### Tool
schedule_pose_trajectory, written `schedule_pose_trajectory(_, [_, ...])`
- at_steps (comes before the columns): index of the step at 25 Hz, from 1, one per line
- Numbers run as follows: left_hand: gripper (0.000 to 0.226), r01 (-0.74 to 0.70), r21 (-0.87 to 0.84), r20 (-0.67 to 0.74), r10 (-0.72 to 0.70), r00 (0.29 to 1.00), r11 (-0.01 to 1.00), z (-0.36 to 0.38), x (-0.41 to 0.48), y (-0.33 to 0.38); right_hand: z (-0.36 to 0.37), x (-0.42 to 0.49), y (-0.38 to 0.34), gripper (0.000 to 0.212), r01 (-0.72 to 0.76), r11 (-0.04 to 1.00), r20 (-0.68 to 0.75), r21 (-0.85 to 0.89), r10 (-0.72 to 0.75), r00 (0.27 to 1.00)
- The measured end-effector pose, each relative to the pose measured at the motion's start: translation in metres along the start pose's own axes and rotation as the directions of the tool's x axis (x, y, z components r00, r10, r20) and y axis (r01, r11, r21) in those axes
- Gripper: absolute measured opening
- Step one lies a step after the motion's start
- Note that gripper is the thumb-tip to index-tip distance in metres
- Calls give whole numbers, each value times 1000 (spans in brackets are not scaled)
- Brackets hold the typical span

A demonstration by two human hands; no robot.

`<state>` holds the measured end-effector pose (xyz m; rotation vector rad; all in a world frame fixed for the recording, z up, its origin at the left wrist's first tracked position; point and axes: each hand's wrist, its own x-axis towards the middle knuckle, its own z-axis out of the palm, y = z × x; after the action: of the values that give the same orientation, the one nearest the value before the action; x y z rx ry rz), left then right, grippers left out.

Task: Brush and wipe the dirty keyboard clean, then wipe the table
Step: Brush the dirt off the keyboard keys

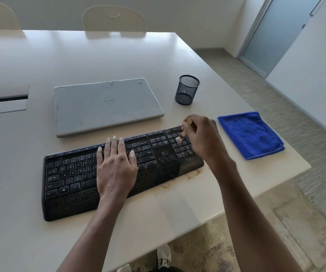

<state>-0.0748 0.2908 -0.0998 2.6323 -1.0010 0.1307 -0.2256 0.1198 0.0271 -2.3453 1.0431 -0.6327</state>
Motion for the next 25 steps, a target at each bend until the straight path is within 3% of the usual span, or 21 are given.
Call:
schedule_pose_trajectory(3, [63,-1,-1,-5,1,1000,1000,0,0,0,4,0,8,17,15,997,67,-74,-10,998])
schedule_pose_trajectory(12, [71,11,5,-27,-11,1000,1000,2,0,2,-21,1,19,15,24,996,146,83,-36,989])
schedule_pose_trajectory(15, [70,12,0,-34,-12,999,1000,2,1,2,-22,4,13,18,180,971,271,158,-218,938])
schedule_pose_trajectory(17, [70,9,-1,-37,-9,999,1000,2,1,2,-15,6,14,24,225,968,354,114,-251,901])
schedule_pose_trajectory(22, [70,11,12,-43,-11,999,1000,5,1,2,-31,14,30,25,149,989,312,18,-147,939])
schedule_pose_trajectory(25, [69,10,9,-53,-9,999,1000,6,1,1,-27,16,25,25,200,977,316,73,-213,925])
